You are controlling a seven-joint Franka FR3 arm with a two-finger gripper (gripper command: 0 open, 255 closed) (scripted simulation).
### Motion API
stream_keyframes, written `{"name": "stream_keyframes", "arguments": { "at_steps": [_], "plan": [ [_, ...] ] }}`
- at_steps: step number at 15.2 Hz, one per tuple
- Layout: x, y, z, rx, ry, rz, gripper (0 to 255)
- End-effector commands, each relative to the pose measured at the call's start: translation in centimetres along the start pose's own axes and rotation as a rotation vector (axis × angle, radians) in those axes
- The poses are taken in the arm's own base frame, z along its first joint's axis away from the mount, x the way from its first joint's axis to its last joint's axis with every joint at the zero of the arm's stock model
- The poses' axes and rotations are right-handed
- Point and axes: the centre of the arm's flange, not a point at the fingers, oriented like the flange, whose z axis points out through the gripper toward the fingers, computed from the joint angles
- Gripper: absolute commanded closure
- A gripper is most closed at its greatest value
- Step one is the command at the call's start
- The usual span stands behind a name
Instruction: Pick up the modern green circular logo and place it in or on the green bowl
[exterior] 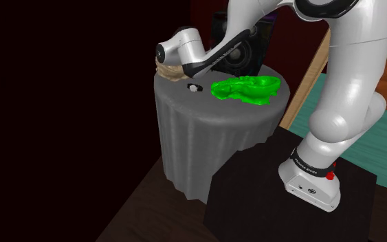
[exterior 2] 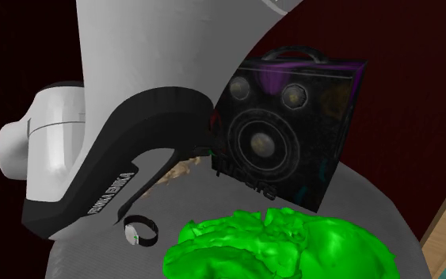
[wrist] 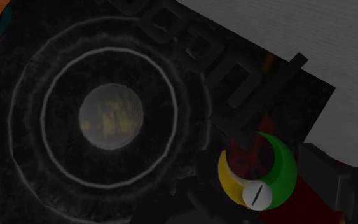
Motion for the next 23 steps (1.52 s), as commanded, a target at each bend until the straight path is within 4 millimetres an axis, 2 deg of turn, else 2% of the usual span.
{"name": "stream_keyframes", "arguments": {
  "at_steps": [1, 9, 23],
  "plan": [
    [-0.3, -0.1, 0.3, -0.003, -0.003, -0.005, 255],
    [-0.2, -0.1, 0.3, -0.003, -0.003, -0.005, 255],
    [5.4, 4.3, -1.8, -0.003, -0.003, -0.005, 255]
  ]
}}
